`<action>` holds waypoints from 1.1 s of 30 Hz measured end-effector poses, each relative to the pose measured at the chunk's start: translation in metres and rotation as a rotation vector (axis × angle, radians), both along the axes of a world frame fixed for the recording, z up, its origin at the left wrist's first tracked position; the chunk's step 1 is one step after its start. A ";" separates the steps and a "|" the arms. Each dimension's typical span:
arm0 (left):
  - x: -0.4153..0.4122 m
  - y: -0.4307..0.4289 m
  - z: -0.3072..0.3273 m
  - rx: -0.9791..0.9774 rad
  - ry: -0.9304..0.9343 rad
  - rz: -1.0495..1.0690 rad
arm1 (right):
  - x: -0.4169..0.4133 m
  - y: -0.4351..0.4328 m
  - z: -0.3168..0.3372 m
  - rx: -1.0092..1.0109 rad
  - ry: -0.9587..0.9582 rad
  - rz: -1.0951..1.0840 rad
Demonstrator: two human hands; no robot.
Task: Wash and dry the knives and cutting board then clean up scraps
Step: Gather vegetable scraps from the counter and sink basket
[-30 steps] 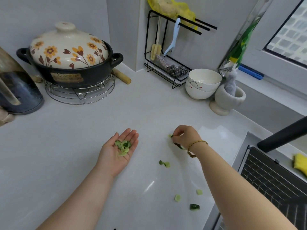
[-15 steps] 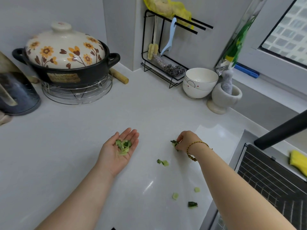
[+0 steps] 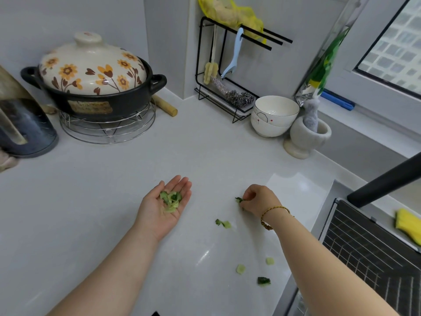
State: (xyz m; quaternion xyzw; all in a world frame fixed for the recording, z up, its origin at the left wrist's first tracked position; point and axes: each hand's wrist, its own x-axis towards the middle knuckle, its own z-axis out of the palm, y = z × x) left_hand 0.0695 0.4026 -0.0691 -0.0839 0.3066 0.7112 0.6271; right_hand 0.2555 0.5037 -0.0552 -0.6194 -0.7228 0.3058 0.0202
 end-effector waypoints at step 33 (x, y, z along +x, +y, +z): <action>0.006 -0.008 0.002 0.045 -0.071 0.000 | -0.027 -0.054 -0.002 -0.059 -0.135 0.091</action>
